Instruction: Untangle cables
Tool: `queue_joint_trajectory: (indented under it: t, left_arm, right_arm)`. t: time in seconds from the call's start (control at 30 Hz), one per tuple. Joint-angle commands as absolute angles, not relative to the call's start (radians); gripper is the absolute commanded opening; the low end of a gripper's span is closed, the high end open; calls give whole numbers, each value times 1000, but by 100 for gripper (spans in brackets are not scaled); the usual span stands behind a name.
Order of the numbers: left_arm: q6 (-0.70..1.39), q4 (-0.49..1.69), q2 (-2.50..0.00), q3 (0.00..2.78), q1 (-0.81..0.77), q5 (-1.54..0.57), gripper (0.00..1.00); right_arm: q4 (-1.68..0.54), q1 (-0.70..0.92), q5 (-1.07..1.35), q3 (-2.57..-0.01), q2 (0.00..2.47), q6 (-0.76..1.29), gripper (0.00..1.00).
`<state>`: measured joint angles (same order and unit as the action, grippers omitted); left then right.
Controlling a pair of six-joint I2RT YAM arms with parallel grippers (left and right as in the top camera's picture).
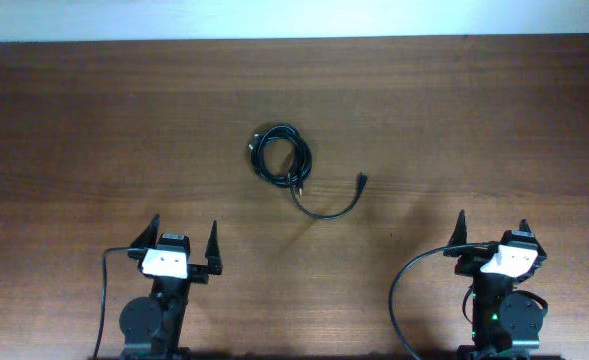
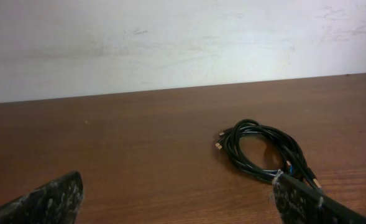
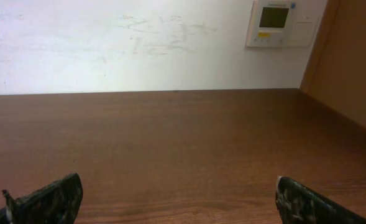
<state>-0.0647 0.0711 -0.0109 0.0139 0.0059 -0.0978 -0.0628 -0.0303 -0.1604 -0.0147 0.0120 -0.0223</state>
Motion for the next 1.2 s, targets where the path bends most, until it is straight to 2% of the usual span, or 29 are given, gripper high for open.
queue_joint_trajectory:
  t: [0.0, 0.37, 0.47, 0.6, 0.83, 1.03, 1.1, 1.17]
  left_arm:
    - [-84, 69, -10, 9, 3, -97, 99]
    - [-84, 68, -10, 9, 3, -99, 99]
    - [4, 101, -10, 44, 3, -211, 99]
    - [16, 136, -73, 165, 2, -313, 99]
    - [34, 515, -339, 494, 2, -364, 99]
    - [34, 500, -418, 508, 3, -710, 99]
    - [94, 467, -418, 508, 3, -736, 99]
    - [169, 466, -418, 508, 3, -666, 99]
  right_arm:
    - [-64, -33, -169, -6, 9, -19, 99]
    - [-64, -33, -169, -6, 9, -19, 98]
    - [-64, -33, -169, -6, 9, -19, 98]
    - [-64, -33, -169, -6, 9, -19, 99]
    - [-64, -33, -169, -6, 9, -19, 98]
    - [-64, -33, -169, -6, 9, -19, 98]
    - [-64, -33, -169, -6, 9, -19, 98]
    - [-64, -33, -169, -6, 9, -19, 99]
